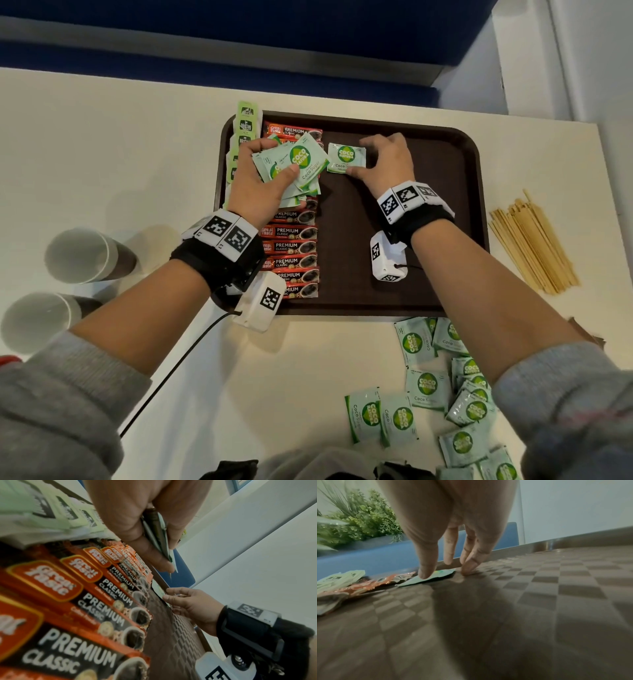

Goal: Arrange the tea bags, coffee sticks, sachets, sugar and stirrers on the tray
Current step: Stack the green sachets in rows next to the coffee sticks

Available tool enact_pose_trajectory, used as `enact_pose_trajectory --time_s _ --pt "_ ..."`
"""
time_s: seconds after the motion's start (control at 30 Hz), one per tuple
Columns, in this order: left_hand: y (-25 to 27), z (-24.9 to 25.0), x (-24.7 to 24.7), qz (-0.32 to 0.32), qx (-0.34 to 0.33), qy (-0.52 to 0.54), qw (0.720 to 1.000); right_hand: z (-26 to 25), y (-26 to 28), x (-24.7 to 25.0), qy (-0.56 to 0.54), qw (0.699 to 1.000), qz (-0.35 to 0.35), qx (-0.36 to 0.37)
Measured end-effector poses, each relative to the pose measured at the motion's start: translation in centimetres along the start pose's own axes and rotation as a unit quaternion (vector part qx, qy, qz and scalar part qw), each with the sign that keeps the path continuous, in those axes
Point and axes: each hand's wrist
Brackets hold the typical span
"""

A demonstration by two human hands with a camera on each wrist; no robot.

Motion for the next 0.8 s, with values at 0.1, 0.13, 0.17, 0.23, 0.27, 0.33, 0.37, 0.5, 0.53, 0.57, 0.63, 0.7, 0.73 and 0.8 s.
enact_pose_trajectory --time_s 0.1,0.13,0.17,0.23,0.27,0.33,0.37,0.5,0.53,0.57,0.63,0.7,0.73,0.8 --pt "0.1 0.1 -0.1 -0.002 0.009 0.007 1.000 -0.3 0.0 0.0 0.023 0.999 -0.011 0.020" --pt "0.1 0.1 -0.1 -0.001 0.008 0.005 1.000 -0.5 -0.1 0.0 0.028 0.999 -0.010 0.023" --pt "0.1 0.1 -0.1 0.001 0.006 0.000 1.000 -0.6 -0.2 0.0 0.030 0.999 -0.010 0.024" --pt "0.1 0.1 0.0 0.006 0.005 -0.006 1.000 -0.9 -0.5 -0.1 0.032 0.999 -0.010 0.026" --pt "0.0 0.2 0.0 0.007 0.005 -0.007 1.000 -1.0 -0.7 -0.1 0.034 0.999 -0.011 0.027" --pt "0.0 0.1 0.1 0.002 0.008 0.000 1.000 -1.3 -1.1 -0.1 0.039 0.999 -0.013 0.030" --pt "0.0 0.2 0.1 -0.001 0.010 0.005 1.000 -1.4 -1.2 -0.1 0.040 0.999 -0.015 0.032" --pt "-0.1 0.1 0.1 0.004 0.010 0.001 1.000 -1.7 -1.6 -0.1 0.045 0.998 -0.017 0.038" --pt "0.0 0.1 0.1 0.004 0.008 0.003 1.000 -1.7 -1.7 -0.1 0.046 0.998 -0.016 0.039" --pt "-0.1 0.1 0.1 0.004 0.009 0.007 1.000 -1.7 -1.7 -0.1 0.047 0.998 -0.016 0.039" --pt "0.0 0.0 0.0 0.003 0.010 0.013 1.000 -1.7 -1.8 -0.2 0.048 0.998 -0.018 0.041" --pt "0.0 0.0 0.0 0.003 0.006 0.010 1.000 -1.6 -1.9 -0.2 0.047 0.998 -0.018 0.040" --pt "0.0 0.0 0.0 0.002 0.004 0.010 1.000 -1.5 -1.9 -0.3 0.044 0.998 -0.017 0.040" --pt "-0.1 -0.1 -0.1 0.000 0.005 0.015 1.000 -1.5 -1.9 -0.3 0.037 0.998 -0.015 0.040"
Point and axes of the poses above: each hand's wrist, its own y-axis away from the middle knuckle, its own x-axis out of the back of the hand, z = x × y
